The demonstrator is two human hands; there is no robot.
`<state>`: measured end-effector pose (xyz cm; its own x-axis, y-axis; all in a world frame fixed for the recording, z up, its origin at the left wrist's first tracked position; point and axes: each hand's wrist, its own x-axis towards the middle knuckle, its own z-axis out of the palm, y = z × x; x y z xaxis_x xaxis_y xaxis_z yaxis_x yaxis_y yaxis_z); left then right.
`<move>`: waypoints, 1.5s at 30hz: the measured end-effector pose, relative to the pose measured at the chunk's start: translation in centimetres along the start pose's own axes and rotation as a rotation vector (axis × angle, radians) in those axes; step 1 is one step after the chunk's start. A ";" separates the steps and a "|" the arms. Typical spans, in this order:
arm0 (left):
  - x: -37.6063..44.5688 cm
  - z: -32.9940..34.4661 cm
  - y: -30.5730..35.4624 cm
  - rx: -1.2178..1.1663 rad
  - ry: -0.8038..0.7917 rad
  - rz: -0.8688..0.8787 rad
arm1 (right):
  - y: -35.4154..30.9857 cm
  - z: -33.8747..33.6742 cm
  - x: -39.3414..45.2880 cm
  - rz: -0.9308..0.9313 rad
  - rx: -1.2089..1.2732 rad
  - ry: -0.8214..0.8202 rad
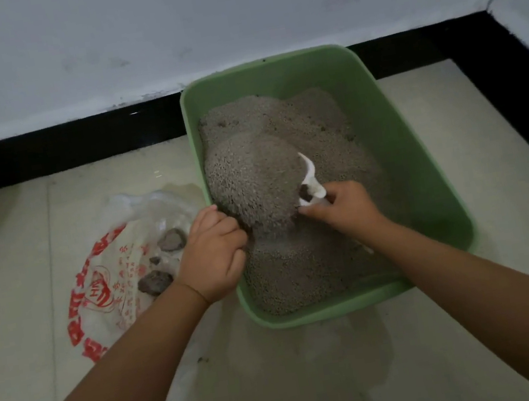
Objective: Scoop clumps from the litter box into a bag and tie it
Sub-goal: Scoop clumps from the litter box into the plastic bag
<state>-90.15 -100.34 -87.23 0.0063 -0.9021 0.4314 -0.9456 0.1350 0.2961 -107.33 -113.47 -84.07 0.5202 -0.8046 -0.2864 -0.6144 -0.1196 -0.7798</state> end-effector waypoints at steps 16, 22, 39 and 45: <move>-0.1 0.1 0.0 0.021 0.010 0.002 | 2.0 -4.8 -3.0 0.027 -0.146 0.053; -0.1 -0.1 0.2 0.047 0.007 0.000 | 1.6 -5.2 -3.7 0.034 -0.124 0.046; 2.8 -0.3 -1.5 0.161 -0.120 0.096 | 0.5 -8.6 0.7 0.491 -0.515 0.035; 1.8 0.0 -0.9 -0.058 0.005 -0.047 | -0.4 -7.5 4.3 0.443 -0.440 -0.005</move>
<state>-89.26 -102.12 -86.73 0.0519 -0.9058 0.4204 -0.9239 0.1163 0.3646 -109.35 -121.24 -80.80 0.1622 -0.8298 -0.5339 -0.9586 -0.0043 -0.2846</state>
